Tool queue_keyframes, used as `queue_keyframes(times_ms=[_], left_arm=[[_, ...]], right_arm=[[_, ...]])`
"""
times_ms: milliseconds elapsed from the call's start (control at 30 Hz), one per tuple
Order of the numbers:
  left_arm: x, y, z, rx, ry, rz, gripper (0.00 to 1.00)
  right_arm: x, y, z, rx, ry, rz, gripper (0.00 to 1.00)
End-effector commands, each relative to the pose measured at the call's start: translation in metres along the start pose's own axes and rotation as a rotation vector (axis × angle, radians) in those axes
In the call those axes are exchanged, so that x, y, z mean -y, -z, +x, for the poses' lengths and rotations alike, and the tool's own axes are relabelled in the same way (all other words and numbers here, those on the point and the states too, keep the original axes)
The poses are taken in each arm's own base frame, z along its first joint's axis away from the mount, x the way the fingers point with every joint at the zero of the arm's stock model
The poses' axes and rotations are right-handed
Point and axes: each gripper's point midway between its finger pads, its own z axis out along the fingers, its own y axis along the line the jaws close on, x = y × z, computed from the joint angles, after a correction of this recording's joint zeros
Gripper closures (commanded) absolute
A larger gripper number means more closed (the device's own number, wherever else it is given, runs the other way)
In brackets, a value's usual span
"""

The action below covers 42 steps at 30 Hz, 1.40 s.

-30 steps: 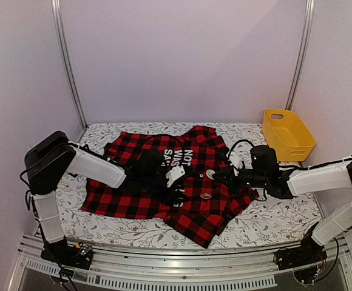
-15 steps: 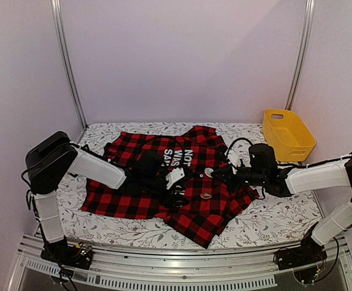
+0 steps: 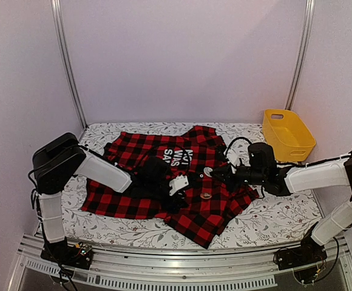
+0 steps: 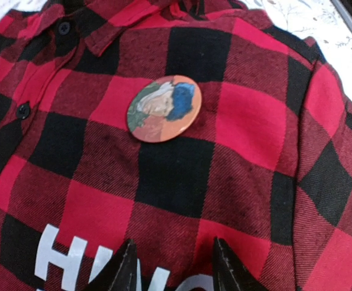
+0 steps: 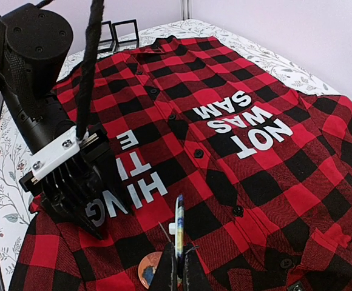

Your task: Pin the brooch onto the clothing

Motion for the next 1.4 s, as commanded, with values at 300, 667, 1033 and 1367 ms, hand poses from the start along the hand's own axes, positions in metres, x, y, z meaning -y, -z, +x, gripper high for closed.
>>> queue_keyframes(times_ms=[300, 667, 1033, 1367], left_arm=[[0.004, 0.019, -0.035, 0.09, -0.068, -0.043, 1.0], [0.032, 0.04, -0.061, 0.185, -0.017, 0.09, 1.0], [0.037, 0.04, -0.065, 0.195, -0.019, 0.125, 1.0], [0.035, 0.039, -0.063, 0.189, -0.021, 0.121, 1.0]], right_arm=[[0.001, -0.009, -0.006, 0.012, 0.071, -0.007, 1.0], [-0.035, -0.009, -0.006, 0.206, 0.455, 0.006, 1.0], [-0.046, -0.018, 0.025, 0.185, 0.682, 0.115, 1.0], [-0.053, -0.029, 0.044, 0.136, 0.775, 0.107, 1.0]])
